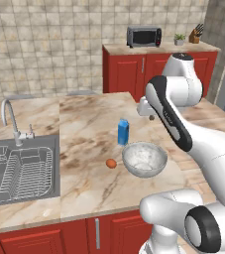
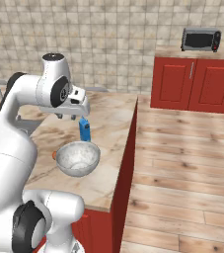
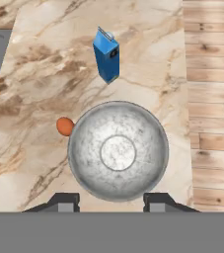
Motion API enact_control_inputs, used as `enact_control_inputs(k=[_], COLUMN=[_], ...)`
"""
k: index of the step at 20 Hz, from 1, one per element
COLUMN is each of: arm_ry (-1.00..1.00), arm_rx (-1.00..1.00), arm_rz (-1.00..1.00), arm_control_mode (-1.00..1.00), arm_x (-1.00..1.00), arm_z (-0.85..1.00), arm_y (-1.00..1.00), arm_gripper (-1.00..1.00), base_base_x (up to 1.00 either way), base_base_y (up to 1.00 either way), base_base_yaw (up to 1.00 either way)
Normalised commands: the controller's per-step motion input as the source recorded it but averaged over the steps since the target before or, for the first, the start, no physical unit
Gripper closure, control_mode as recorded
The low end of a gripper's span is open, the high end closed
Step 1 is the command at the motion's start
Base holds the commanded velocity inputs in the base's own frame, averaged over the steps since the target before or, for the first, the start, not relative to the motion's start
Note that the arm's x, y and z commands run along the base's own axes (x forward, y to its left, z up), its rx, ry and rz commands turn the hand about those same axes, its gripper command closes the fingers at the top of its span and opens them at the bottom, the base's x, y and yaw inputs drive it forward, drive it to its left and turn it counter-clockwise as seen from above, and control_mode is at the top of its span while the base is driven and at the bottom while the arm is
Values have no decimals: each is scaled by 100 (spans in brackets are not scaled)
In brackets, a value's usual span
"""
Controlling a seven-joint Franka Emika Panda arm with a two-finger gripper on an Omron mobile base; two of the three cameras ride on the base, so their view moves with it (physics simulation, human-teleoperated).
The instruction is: Gather the eggs and milk located in the vicinity of the sink area and place them right next to the bowl.
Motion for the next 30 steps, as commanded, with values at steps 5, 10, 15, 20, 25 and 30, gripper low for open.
enact_control_inputs(k=[5,10,15,20,25,30], arm_ry=[1,14,14,11,15,18], arm_rx=[0,0,0,0,-3,-8], arm_rz=[0,0,5,19,24,16], arm_control_mode=[-100,-100,-100,-100,-100,-100], arm_x=[45,77,84,55,12,0], arm_z=[0,3,0,-8,-14,-22], arm_y=[1,10,9,12,21,14], arm_gripper=[-100,-100,-100,-100,-100,-100], base_base_x=[0,0,0,0,0,0], base_base_y=[0,0,0,0,0,0], base_base_yaw=[0,0,0,0,0,0])
